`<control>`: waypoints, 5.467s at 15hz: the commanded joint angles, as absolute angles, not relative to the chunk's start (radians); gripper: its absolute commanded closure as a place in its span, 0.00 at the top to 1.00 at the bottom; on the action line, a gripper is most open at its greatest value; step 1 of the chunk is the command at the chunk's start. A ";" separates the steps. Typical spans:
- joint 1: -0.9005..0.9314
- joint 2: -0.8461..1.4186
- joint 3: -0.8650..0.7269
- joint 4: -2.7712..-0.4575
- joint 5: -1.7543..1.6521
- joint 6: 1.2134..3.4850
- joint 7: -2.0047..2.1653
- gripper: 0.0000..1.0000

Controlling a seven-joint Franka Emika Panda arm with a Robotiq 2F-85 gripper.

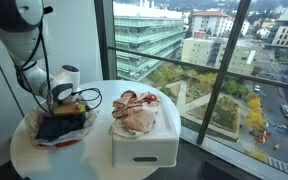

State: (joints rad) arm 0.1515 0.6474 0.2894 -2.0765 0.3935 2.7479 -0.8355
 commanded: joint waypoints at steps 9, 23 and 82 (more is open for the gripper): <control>0.069 0.565 0.171 -2.256 0.107 2.757 -0.341 0.10; -0.112 0.153 0.365 -2.484 0.252 2.882 -0.419 1.00; -0.239 -0.486 -0.050 -2.563 -1.100 3.043 0.954 0.04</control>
State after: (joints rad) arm -0.1603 -0.3430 -0.1447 -2.5119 -1.0073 3.0765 0.8201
